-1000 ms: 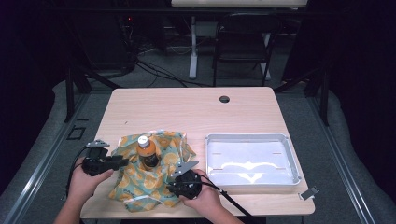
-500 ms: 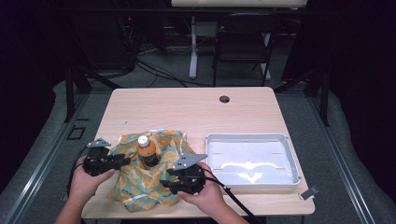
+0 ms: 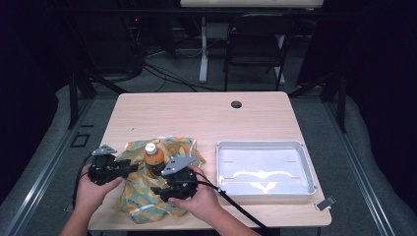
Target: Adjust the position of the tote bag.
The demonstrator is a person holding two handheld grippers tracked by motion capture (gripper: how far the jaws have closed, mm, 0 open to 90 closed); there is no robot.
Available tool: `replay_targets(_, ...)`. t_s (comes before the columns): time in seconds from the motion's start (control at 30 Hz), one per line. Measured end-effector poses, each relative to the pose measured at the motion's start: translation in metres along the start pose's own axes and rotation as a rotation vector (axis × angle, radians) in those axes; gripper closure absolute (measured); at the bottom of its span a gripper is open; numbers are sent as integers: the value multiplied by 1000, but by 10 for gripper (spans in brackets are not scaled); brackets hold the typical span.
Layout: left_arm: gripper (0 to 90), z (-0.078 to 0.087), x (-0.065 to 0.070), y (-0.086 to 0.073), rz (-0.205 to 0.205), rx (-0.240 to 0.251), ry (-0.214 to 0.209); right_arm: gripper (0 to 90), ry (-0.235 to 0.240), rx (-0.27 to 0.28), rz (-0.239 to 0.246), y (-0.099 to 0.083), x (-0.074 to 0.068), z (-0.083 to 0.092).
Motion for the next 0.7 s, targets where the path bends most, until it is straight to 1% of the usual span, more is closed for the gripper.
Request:
replay_targets(0.1, 520, -4, 1, 2, -18, 1, 23, 471, -29, -45, 15, -7, 5, -10)
replay_targets(0.13, 514, -5, 2, 2, -16, -2, 23, 489, -33, -51, 14, -8, 6, -12)
replay_targets(0.17, 514, -8, 3, 3, -20, -5, 20, 522, -32, -67, 16, -11, 7, -14)
replay_targets(0.2, 513, -8, 3, 3, -20, -5, 20, 545, -28, -79, 7, -14, 7, -17)
replay_targets(0.23, 509, -12, 4, 3, -22, -7, 24, 585, -25, -96, 4, -16, 7, -18)
replay_targets(0.3, 495, -13, 5, 4, -19, -16, 20, 645, -19, -112, 1, -20, 6, -20)
replay_targets(0.33, 490, -17, 4, 5, -16, -17, 31, 676, -15, -113, -2, -22, 6, -20)
replay_targets(0.37, 482, -18, 5, 5, -15, -15, 31, 691, -11, -118, 0, -23, 6, -21)
replay_targets(0.4, 474, -20, 4, 5, -23, -23, 28, 707, -9, -122, -2, -23, 6, -21)
replay_targets(0.47, 469, -23, 5, 6, -20, -24, 42, 727, -5, -123, -5, -25, 5, -22)
replay_targets(0.57, 469, -28, 3, 6, -44, -36, 77, 748, 1, -123, -6, -27, 3, -24)
replay_targets(0.7, 469, -31, -1, 6, -31, -37, 100, 767, 7, -119, -11, -29, 3, -26)
Point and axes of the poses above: each handheld gripper's, and its own axes: z roughly backward along the jaws, y roughly out of its top, x roughly to its right, the point moved 7 cm from there along -z, roughly forward along the jaws, and after that the axes turned 9 degrees about -z, right-handed, at the moved point
